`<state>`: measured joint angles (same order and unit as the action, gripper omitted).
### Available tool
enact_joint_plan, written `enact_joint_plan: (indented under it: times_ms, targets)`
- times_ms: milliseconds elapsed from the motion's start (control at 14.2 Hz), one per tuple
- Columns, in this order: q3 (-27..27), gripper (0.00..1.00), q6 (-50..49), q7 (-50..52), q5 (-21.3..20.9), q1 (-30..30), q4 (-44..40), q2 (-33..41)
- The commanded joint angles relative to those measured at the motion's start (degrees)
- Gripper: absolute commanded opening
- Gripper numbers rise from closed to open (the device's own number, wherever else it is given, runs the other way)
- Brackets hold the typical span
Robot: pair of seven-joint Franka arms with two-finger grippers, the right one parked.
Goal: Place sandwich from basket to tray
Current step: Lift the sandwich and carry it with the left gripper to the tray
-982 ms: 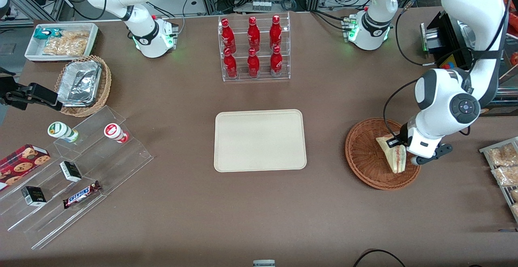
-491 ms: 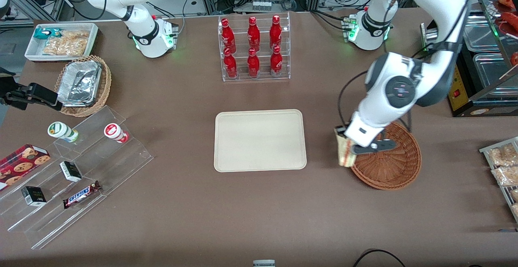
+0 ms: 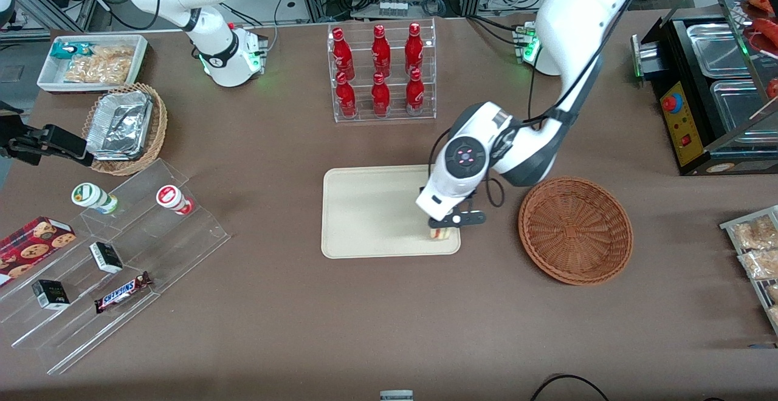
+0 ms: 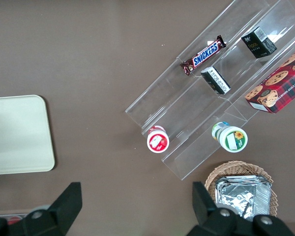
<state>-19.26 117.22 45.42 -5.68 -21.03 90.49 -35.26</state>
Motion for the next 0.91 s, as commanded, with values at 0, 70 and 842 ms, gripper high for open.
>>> enact_joint_plan:
  times_ms: [0, 70, 842]
  targets:
    - [0.89, 0.08, -2.08, 4.76, -1.35, -4.63, -6.72, -4.37]
    - [1.06, 0.08, -1.91, 5.73, -1.79, -6.64, -6.82, -5.33]
    - [2.28, 0.14, -0.77, 14.09, -5.4, -12.02, -21.49, -18.96]
